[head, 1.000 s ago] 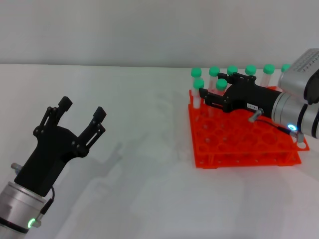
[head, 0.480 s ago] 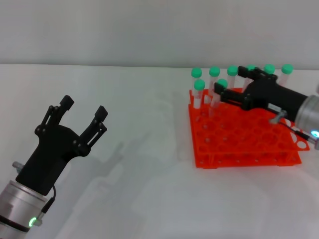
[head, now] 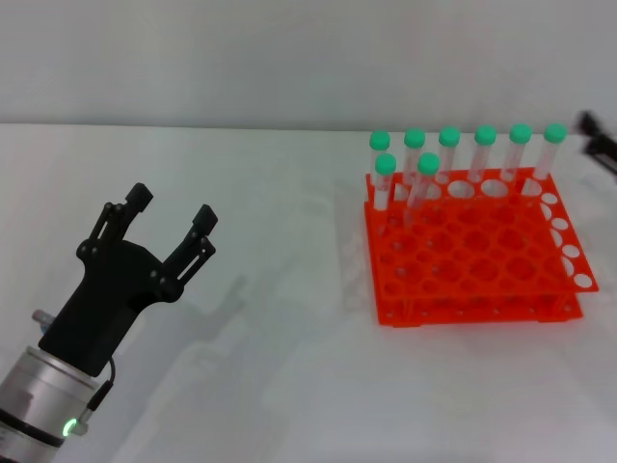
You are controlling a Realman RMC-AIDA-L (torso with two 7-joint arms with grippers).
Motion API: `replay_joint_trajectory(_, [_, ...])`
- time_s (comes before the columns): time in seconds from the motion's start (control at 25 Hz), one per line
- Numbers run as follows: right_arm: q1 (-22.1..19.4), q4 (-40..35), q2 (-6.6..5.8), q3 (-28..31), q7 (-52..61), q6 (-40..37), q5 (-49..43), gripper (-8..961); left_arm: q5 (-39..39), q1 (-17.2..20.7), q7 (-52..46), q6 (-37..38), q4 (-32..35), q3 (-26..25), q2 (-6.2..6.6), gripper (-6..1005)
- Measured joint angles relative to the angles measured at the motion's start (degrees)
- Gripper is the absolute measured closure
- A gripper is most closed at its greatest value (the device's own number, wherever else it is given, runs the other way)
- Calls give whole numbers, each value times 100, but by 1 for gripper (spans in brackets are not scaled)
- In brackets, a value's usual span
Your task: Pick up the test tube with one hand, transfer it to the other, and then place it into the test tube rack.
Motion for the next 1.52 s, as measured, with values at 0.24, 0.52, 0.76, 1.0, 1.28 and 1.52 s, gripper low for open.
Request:
replay_joint_trajectory(0.24, [-14, 817, 3, 78, -1399, -424, 1311, 79, 4, -75, 0, -124, 10, 0, -11, 124])
replay_joint_trajectory(0.52, [-50, 1211, 14, 85, -1443, -428, 2058, 78, 4, -221, 0, -434, 43, 14, -26, 124])
replay_joint_trajectory(0.76, [-62, 1289, 13, 92, -1442, -197, 2163, 78, -2, -229, 0, -561, 57, 17, -35, 124])
replay_joint_trajectory(1.0, [-46, 1296, 11, 95, -1438, -14, 2228, 78, -22, -230, 0, -563, 65, 15, -42, 124])
replay_joint_trajectory(1.28, [-75, 1302, 9, 96, -1386, -14, 2241, 78, -1060, 35, -42, -534, 144, -102, -62, 125])
replay_joint_trajectory(1.52, [-139, 1305, -2, 110, -1385, -15, 2244, 78, -2941, 775, -56, -291, 224, -106, -40, 125])
